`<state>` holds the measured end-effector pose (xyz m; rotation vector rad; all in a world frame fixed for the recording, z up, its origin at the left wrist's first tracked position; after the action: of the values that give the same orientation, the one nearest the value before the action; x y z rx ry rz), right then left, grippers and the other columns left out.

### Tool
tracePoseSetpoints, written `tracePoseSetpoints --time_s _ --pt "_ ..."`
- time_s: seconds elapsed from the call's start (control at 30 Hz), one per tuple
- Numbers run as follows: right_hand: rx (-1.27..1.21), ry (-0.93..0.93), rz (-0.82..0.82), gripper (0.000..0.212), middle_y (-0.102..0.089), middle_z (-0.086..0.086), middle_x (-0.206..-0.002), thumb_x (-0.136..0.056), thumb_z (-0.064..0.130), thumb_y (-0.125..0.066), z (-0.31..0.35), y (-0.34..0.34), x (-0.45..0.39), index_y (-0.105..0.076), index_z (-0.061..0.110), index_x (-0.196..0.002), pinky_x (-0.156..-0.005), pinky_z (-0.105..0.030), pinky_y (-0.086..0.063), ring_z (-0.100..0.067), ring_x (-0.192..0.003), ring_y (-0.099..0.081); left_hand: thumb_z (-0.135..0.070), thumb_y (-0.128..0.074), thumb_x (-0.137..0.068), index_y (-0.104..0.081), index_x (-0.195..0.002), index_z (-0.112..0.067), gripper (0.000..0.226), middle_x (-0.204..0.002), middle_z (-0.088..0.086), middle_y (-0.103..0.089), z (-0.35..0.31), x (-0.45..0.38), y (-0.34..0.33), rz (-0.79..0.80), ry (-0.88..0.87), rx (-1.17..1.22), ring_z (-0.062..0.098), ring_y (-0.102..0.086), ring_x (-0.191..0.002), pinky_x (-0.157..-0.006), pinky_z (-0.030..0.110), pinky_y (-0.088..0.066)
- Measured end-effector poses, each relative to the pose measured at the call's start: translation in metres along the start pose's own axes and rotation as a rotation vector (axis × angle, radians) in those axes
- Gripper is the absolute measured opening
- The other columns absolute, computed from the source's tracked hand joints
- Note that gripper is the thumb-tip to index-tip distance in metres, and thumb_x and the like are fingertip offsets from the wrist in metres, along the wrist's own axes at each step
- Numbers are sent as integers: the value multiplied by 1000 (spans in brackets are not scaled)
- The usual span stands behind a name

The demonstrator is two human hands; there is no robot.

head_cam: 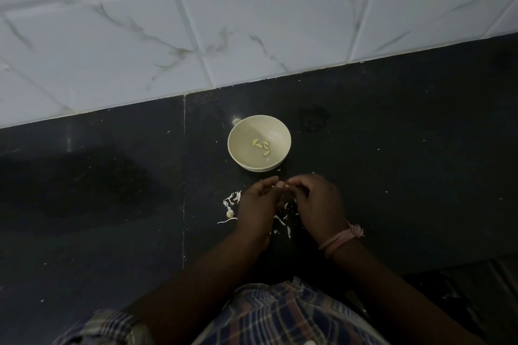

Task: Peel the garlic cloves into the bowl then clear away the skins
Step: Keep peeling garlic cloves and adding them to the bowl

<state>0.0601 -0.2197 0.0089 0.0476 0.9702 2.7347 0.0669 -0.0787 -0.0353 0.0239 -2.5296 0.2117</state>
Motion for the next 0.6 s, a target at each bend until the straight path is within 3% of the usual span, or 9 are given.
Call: tracePoseSetpoints --time_s 0.1,0.2,0.3,0.43,0.6 --pt "-163 -79 28 17 -73 5 -95 -90 4 -67 1 -6 4 -78 16 -97 -79 -3 -43 -4 -89 -66 -3 -63 -97 -74 -108 -1 16 -95 20 -77 -3 2 4 35 -10 33 25 -74 -85 -79 33 -60" --pt "-385 -215 23 16 -76 6 -88 -89 3 -69 -3 -11 6 -78 15 -95 -75 -12 -51 -1 -83 -70 5 -62 -94 -73 -105 4 15 -91 18 -77 -6 4 10 48 14 128 22 -75 -82 -75 26 -60" --pt "-537 -317 33 14 -78 2 -84 -86 3 -73 -9 -20 12 -78 15 -92 -76 -21 -57 -9 -84 -74 10 -62 -92 -72 -100 1 17 -87 14 -77 -5 7 18 49 38 186 19 -75 -80 -73 22 -60" --pt "-676 -418 51 12 -78 -4 -84 -84 3 -77 -11 -32 19 -78 11 -92 -79 -29 -59 -21 -85 -75 9 -64 -92 -73 -100 0 16 -92 20 -77 -4 7 30 40 12 136 27 -75 -86 -81 29 -61" --pt "-758 -483 65 12 -78 -10 -85 -83 1 -76 -12 -43 23 -77 9 -92 -82 -36 -61 -23 -83 -74 7 -66 -91 -74 -103 -2 17 -88 16 -77 -11 10 38 70 -23 43 17 -74 -75 -68 21 -58"
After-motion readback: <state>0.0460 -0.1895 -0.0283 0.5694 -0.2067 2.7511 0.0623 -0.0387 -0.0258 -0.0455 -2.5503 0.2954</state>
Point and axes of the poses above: each hand's wrist, its own x-axis away from the middle knuckle, its own y-axis out of the back of the hand, z = x × y, the point moved 9 cm from there along -x, towards the middle knuckle
